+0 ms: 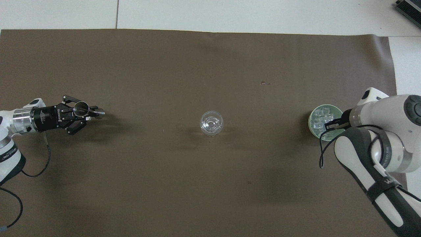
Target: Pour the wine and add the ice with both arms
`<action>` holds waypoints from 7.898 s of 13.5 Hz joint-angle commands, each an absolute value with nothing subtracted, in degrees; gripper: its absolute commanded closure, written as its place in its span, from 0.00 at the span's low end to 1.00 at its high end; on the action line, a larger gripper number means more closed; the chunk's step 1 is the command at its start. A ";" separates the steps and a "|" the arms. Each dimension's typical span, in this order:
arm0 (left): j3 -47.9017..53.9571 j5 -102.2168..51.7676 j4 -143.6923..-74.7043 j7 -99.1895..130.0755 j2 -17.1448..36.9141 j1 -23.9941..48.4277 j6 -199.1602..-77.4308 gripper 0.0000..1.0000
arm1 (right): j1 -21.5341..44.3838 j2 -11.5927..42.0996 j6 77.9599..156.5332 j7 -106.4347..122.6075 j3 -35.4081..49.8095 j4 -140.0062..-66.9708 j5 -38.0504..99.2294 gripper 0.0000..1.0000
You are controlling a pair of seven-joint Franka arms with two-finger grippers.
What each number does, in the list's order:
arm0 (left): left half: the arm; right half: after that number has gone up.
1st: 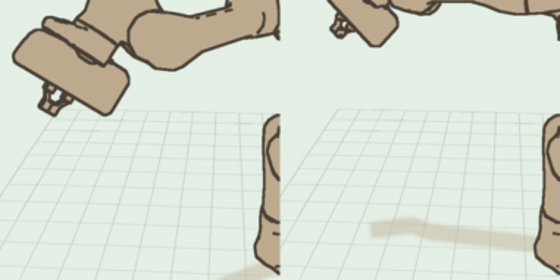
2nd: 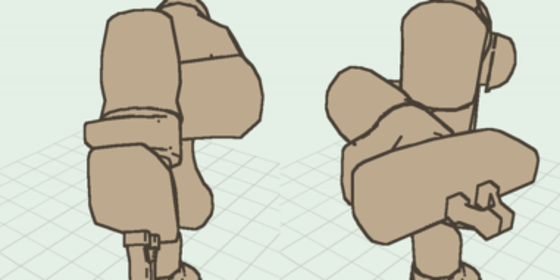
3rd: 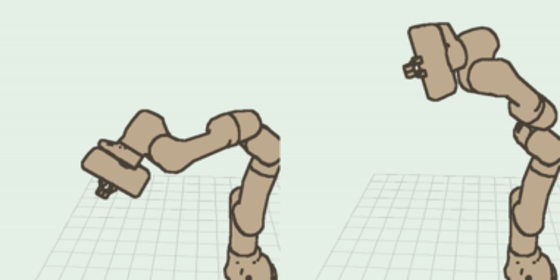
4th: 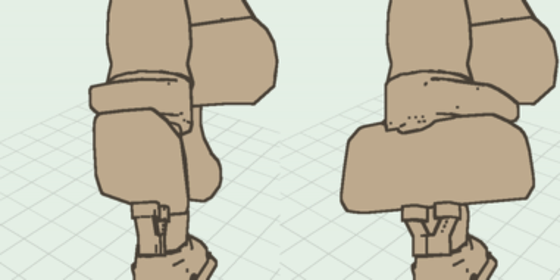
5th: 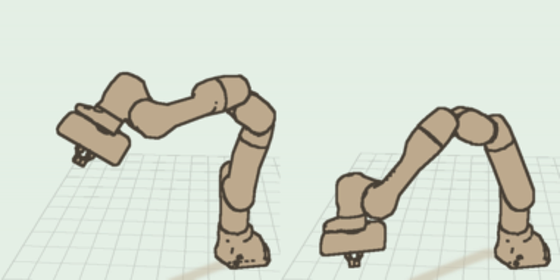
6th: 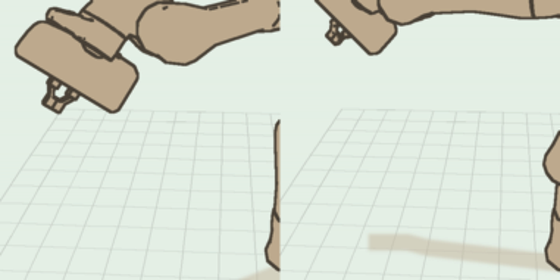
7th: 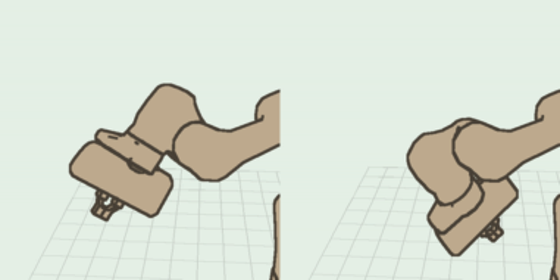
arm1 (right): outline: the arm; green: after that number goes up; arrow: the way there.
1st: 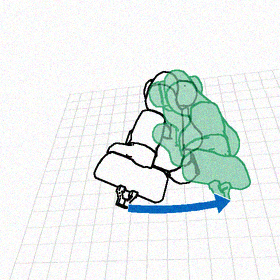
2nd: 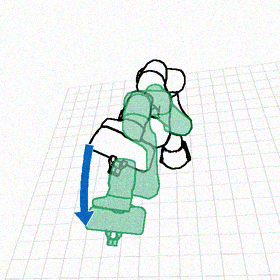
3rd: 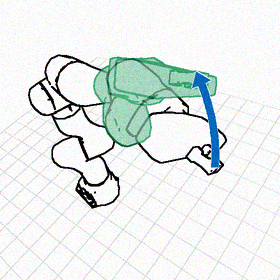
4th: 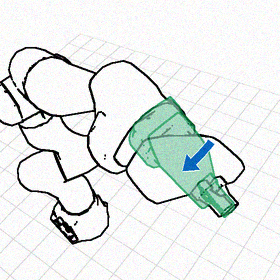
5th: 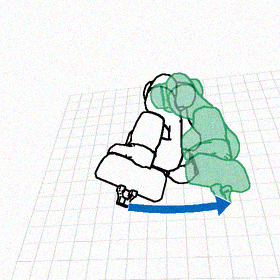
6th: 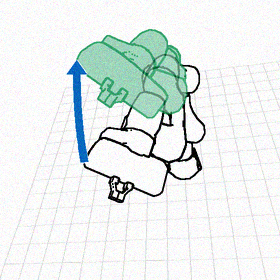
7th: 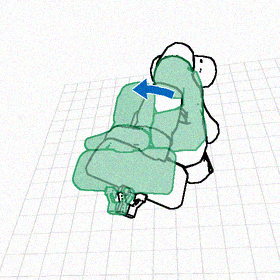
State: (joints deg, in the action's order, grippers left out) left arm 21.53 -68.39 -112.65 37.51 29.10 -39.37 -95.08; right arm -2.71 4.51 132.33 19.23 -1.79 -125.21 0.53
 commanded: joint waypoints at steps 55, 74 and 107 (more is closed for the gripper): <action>19.60 -50.64 -111.62 37.53 24.70 -41.31 -104.68 0.00 | 12.30 5.45 143.70 -44.12 20.48 -112.67 13.18 0.79; 19.34 -36.13 -110.65 35.86 14.86 -38.85 -108.72 0.00 | 11.08 3.70 139.41 -44.30 19.34 -108.99 8.01 0.00; 18.64 -6.94 -97.48 33.06 0.35 -11.71 -103.63 0.00 | 3.52 -1.84 90.19 -9.93 -2.63 -87.81 -1.58 0.00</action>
